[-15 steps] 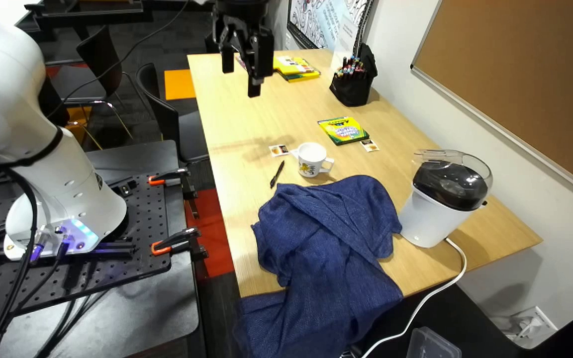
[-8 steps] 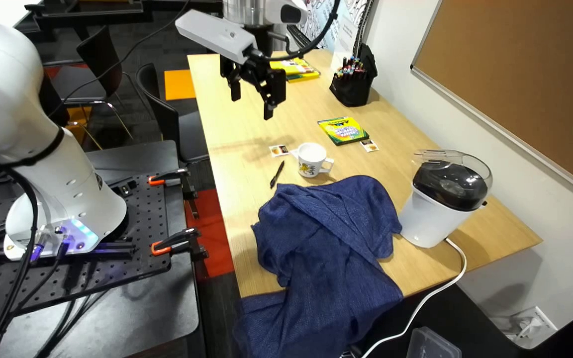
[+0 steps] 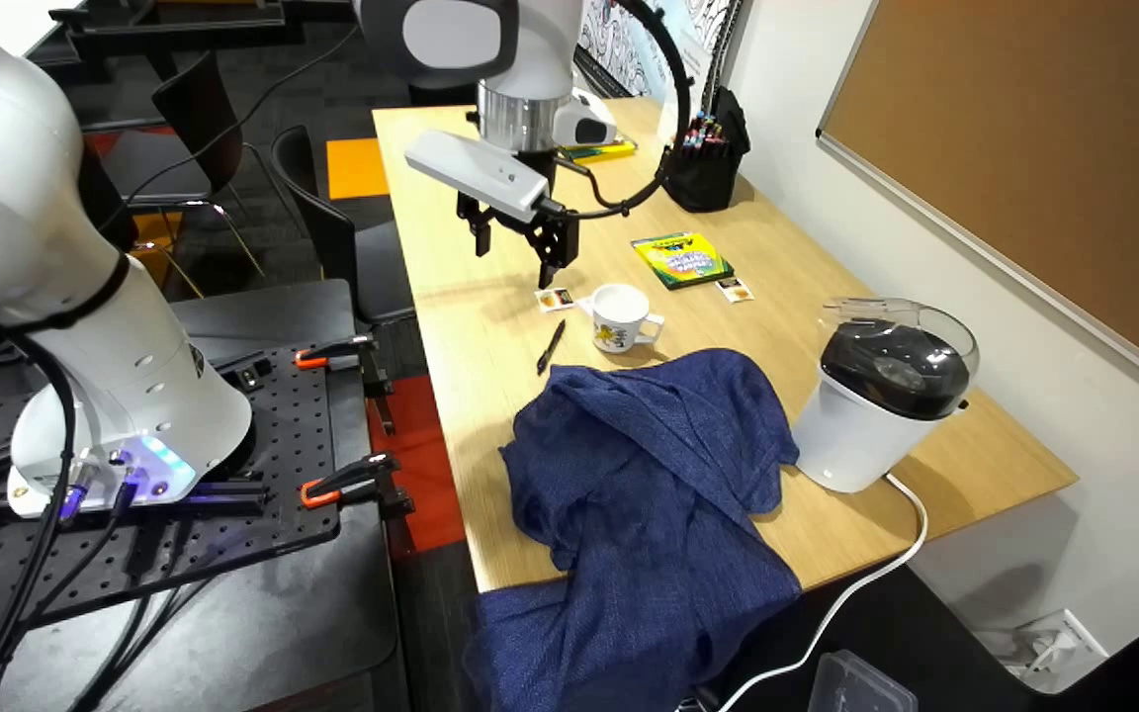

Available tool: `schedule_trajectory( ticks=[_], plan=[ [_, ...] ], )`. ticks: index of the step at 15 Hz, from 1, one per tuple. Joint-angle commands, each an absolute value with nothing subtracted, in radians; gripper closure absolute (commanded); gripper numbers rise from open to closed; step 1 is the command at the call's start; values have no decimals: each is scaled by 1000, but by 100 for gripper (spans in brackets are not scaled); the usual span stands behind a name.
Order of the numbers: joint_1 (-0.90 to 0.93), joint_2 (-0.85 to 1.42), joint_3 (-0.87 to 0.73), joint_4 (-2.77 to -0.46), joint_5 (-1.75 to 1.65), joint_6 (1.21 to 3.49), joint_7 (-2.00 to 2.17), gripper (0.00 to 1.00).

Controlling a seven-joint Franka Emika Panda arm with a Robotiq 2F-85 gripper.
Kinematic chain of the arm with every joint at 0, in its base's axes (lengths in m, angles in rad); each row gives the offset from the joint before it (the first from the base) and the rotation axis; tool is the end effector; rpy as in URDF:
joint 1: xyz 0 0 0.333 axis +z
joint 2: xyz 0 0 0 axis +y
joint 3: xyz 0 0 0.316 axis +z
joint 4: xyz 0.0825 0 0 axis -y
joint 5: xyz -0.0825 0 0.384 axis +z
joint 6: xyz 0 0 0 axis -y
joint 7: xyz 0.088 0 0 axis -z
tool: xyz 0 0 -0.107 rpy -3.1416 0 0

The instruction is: Pick the black pen and place it in the white cup.

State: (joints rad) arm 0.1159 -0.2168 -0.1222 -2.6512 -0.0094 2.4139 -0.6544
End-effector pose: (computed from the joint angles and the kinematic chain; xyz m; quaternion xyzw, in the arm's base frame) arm 0.4106 -0.0009 0.3116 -0.9462 -0.3232 0.0072 0.0130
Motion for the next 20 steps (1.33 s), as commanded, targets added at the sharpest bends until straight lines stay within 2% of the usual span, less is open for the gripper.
schedule_trajectory(
  ticks=[1, 5, 6, 14, 20],
  plan=[
    [120, -47, -98, -2587, 60, 2482, -727, 0],
    [90, 84, -40, -2528, 47, 2482, -721, 0],
    [76, 15, -35, -2576, 47, 2475, -714, 0],
    [61, 91, -14, -2530, 41, 2485, -750, 0],
    [33, 157, -12, -2520, -200, 2539, -779, 0]
  ],
)
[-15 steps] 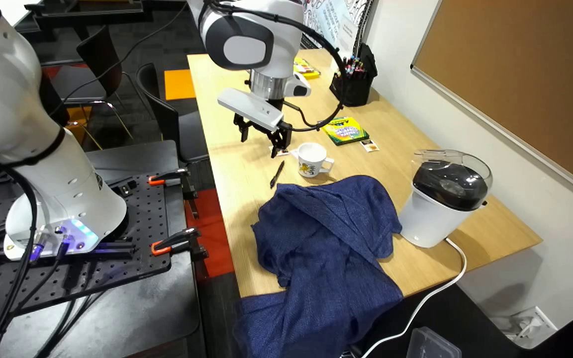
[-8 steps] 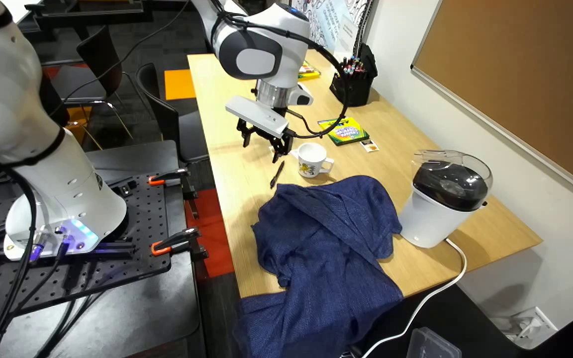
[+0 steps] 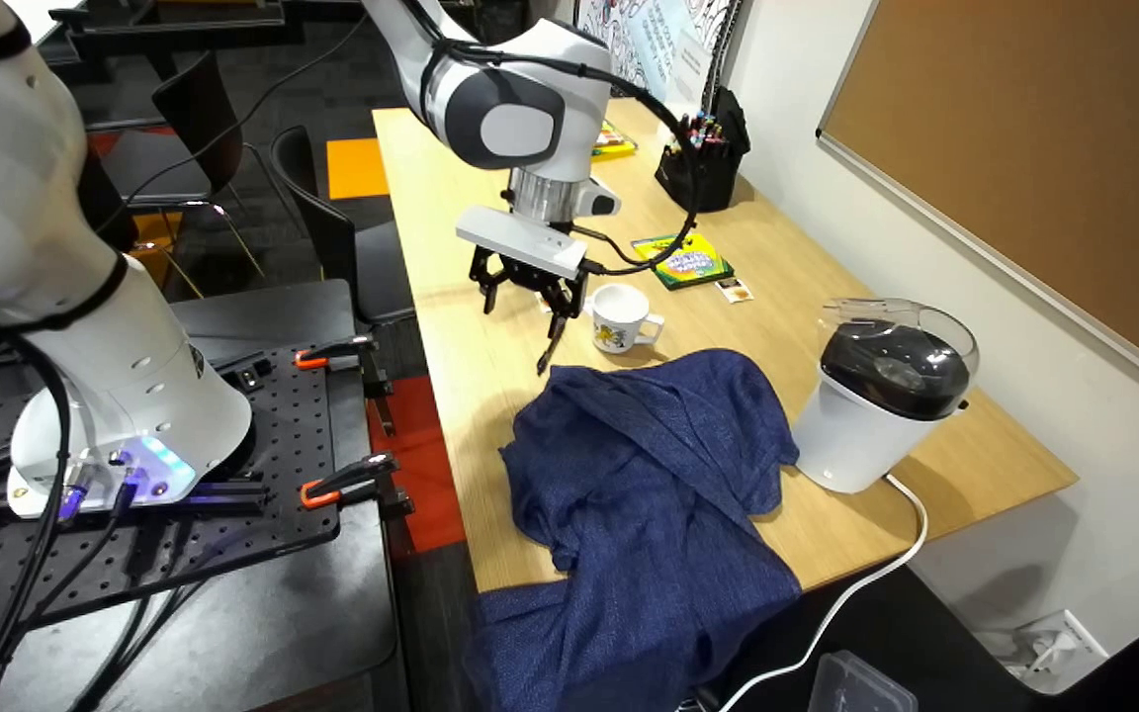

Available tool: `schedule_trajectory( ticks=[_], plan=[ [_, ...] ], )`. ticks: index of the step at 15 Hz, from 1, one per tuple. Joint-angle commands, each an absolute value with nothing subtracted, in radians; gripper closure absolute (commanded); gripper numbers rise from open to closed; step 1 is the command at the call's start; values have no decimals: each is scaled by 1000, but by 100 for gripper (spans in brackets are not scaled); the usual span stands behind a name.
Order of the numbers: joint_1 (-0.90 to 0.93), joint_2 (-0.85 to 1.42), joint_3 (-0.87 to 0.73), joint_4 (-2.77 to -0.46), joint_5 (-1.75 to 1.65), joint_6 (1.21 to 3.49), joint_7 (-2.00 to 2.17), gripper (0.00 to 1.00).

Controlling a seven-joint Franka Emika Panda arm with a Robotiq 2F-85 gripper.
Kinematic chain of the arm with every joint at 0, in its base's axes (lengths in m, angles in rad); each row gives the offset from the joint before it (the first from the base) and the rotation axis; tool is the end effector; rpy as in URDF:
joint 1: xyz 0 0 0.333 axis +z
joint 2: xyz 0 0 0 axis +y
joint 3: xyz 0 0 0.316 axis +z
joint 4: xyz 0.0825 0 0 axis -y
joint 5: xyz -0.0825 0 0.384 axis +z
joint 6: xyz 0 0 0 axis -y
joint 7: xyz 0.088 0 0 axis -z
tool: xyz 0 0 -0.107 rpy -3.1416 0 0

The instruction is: Pick the black pen and place it in the white cup.

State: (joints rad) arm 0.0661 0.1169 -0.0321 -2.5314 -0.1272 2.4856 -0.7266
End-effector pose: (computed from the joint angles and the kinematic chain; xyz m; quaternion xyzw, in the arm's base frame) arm 0.4425 0.0153 0.2182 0.9038 0.4187 -0.0887 0.0067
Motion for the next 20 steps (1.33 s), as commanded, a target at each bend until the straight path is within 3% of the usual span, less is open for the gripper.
schedule_trajectory(
  ticks=[1, 13, 20],
  plan=[
    [27, 173, -10, -2519, -223, 2563, -794, 0],
    [-60, 393, 95, -2469, -215, 2873, -958, 0],
    [-98, 486, 175, -2404, -148, 2889, -905, 0]
  ],
)
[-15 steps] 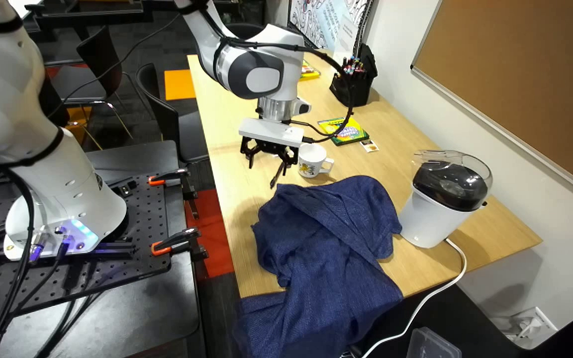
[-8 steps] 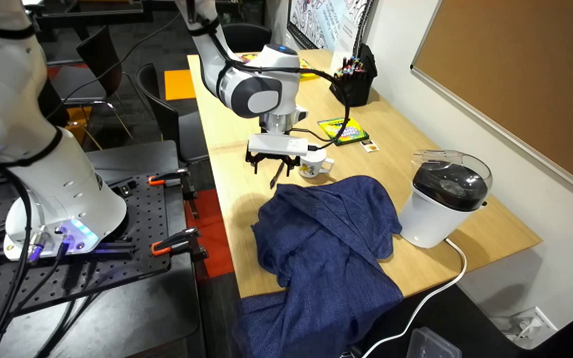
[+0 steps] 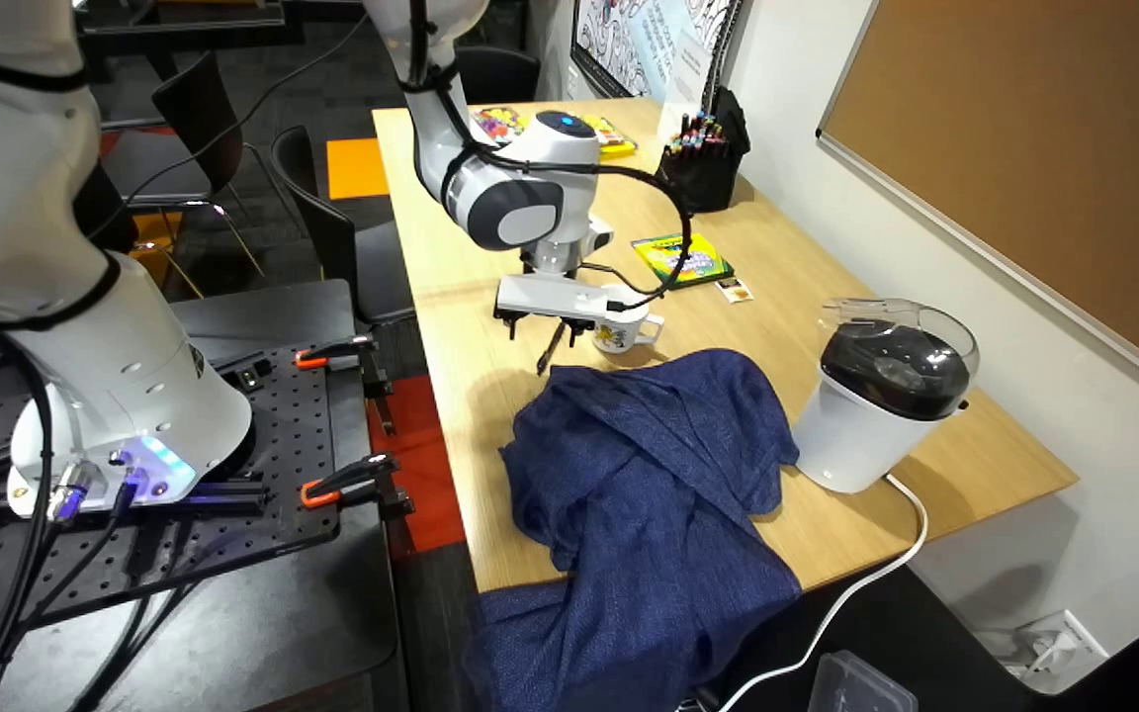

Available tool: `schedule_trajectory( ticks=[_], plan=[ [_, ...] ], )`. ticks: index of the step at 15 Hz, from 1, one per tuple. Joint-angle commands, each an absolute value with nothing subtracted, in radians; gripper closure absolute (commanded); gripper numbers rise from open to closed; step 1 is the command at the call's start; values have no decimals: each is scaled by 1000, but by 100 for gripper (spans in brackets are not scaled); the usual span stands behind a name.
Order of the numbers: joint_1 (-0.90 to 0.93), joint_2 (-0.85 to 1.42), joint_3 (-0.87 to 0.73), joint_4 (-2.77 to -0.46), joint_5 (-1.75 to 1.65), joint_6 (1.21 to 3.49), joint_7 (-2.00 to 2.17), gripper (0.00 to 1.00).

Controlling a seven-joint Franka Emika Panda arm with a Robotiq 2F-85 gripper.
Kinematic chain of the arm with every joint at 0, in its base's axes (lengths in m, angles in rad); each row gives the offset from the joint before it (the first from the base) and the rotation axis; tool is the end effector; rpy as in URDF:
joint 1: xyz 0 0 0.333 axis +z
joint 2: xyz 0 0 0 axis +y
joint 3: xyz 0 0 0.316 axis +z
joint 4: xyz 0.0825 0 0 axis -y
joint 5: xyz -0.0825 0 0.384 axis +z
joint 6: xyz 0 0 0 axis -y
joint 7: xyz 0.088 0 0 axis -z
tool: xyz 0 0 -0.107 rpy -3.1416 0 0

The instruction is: Pick the black pen and place it in the white cup.

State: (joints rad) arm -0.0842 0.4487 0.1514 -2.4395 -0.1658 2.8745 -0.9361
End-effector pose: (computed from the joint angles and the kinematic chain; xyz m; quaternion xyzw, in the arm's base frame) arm 0.4724 0.0478 0.1257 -0.8395 -0.5433 -0.0030 0.0109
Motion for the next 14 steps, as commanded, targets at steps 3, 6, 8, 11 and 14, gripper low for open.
schedule_trajectory(
  ticks=[3, 6, 8, 11, 14],
  plan=[
    [-71, 518, 152, -2372, -166, 2887, -848, 0],
    [-60, 562, 141, -2331, -182, 2884, -809, 0],
    [-60, 591, 144, -2304, -190, 2880, -803, 0],
    [-55, 630, 143, -2271, -203, 2881, -800, 0],
    [-55, 659, 147, -2243, -206, 2875, -801, 26]
  ],
)
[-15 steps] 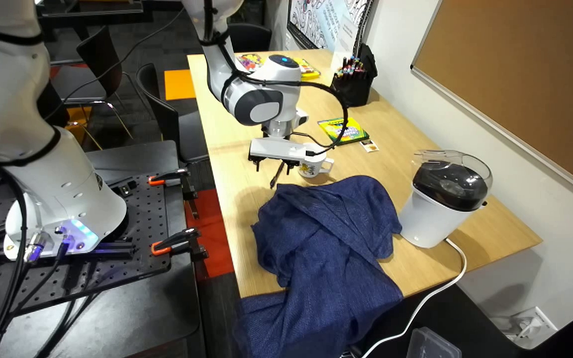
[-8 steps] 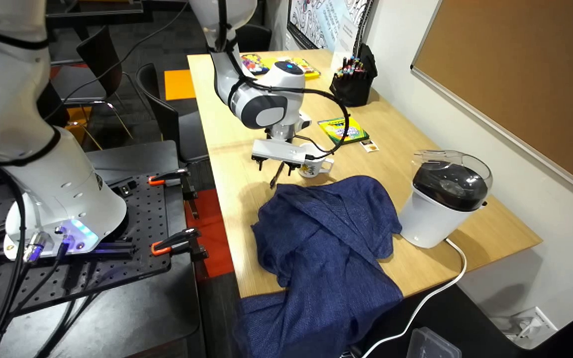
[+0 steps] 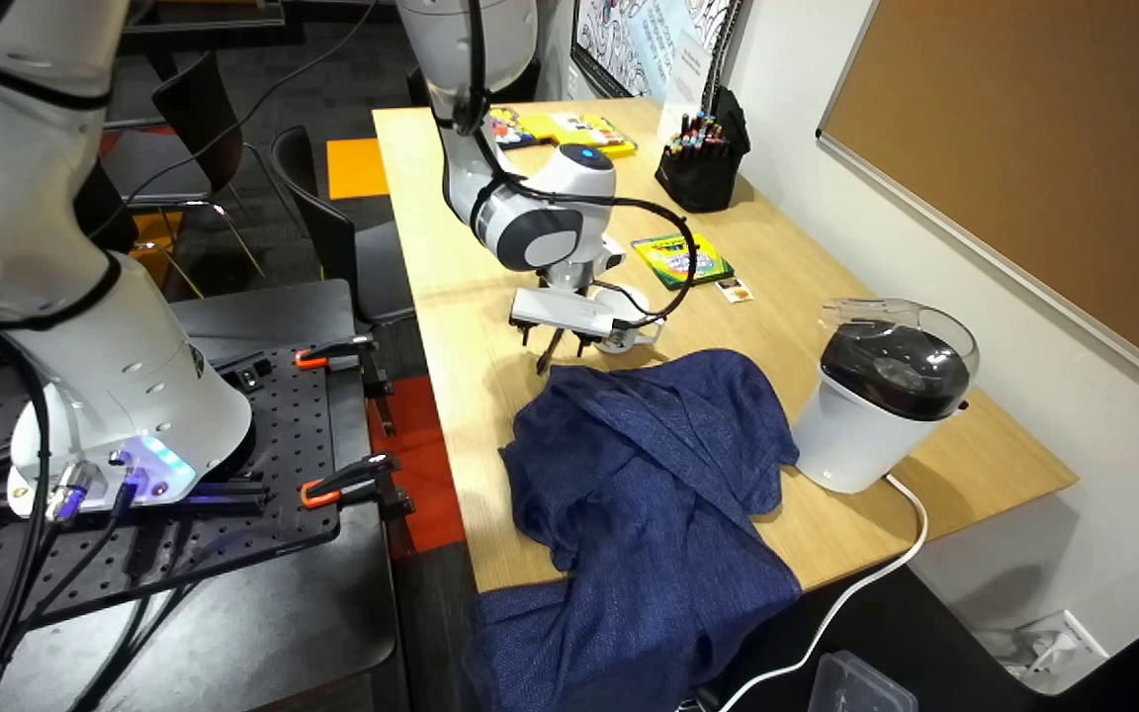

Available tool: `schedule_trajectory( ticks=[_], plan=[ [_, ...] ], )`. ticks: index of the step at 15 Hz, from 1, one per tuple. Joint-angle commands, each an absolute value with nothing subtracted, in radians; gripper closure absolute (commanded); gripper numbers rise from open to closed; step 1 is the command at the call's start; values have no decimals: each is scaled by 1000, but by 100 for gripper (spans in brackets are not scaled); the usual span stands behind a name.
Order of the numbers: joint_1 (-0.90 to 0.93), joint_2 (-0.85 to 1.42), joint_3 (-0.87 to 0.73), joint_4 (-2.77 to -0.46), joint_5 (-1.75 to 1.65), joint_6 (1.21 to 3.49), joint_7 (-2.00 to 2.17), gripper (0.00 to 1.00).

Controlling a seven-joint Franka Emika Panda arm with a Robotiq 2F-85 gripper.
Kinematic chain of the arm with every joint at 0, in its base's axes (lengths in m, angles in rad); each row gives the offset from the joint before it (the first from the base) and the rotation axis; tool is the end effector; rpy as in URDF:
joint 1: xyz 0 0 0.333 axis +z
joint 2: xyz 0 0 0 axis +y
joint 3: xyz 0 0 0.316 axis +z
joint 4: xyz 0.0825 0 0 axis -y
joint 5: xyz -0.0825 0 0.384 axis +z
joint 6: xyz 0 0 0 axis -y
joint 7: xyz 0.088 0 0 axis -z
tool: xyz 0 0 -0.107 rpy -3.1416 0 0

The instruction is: Pick the black pen and place it in the white cup.

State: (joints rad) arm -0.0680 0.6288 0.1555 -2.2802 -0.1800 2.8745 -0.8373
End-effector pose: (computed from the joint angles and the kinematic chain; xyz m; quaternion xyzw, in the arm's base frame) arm 0.5034 0.0627 0.0801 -0.8598 -0.5100 0.0008 0.0252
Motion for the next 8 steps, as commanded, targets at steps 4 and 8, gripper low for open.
schedule_trajectory(
  ticks=[4, 8],
  plan=[
    [-57, 685, 151, -2216, -210, 2868, -804, 54],
    [-59, 691, 154, -2196, -211, 2861, -807, 82]
  ],
)
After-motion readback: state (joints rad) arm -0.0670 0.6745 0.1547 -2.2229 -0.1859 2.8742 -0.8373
